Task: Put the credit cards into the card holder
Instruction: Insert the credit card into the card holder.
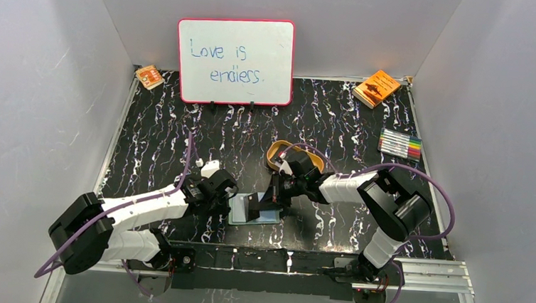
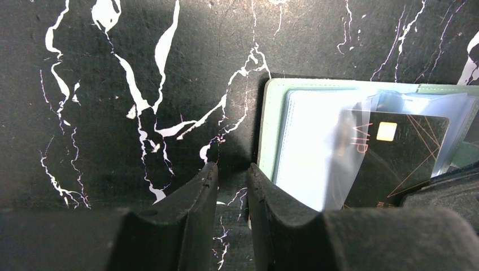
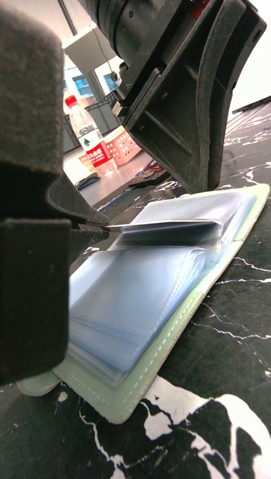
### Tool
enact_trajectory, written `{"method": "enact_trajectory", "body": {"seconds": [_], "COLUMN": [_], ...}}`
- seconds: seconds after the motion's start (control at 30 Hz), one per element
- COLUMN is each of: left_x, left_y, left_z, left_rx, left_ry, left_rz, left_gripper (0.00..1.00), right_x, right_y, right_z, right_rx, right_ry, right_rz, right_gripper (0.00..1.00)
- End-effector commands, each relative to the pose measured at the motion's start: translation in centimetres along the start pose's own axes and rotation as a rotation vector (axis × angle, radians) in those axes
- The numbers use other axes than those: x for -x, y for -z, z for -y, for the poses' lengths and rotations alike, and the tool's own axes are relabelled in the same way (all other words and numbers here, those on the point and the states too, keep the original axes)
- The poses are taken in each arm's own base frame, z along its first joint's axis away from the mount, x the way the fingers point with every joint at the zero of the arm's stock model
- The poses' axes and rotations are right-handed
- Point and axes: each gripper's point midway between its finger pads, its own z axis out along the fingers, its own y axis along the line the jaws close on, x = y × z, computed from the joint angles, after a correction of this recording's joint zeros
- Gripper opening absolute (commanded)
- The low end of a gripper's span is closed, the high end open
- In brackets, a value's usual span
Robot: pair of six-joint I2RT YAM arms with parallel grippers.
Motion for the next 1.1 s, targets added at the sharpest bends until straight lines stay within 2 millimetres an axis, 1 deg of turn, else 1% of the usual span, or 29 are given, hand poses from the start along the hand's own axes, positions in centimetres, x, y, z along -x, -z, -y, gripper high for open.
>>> {"method": "enact_trajectory", "body": {"seconds": [0.0,0.33,0.47,0.8,1.07], "left_x": [-2.1,-2.4,-2.6,-2.7,-2.7], "left_y": [-0.6,-0.7,-0.8,-0.9,-0.9], "left_z": [-1.7,-1.7,-1.6,-1.5,-1.4], "left_rx": [0.050,0.044,0.041,0.035,0.027], "left_ry": [-0.024,-0.022,-0.022,-0.024,-0.024], "left_rz": [-0.078,-0.091,-0.099,-0.106,-0.105], "left_gripper": [0.24,0.23,0.22,0.22,0.21], "right_x": [0.9,0.6,0.4,-0.1,-0.6], "right_y": [-0.2,-0.4,-0.6,-1.8,-2.3], "right_z": [0.3,1.9,2.0,1.7,1.4], "right_rx": [-0.007,-0.031,-0.032,-0.039,-0.069], "right_ry": [-0.035,-0.101,-0.113,-0.104,-0.069], "right_rz": [0.065,0.107,0.107,0.082,0.054], "right_gripper": [0.00,0.00,0.00,0.00,0.00]}}
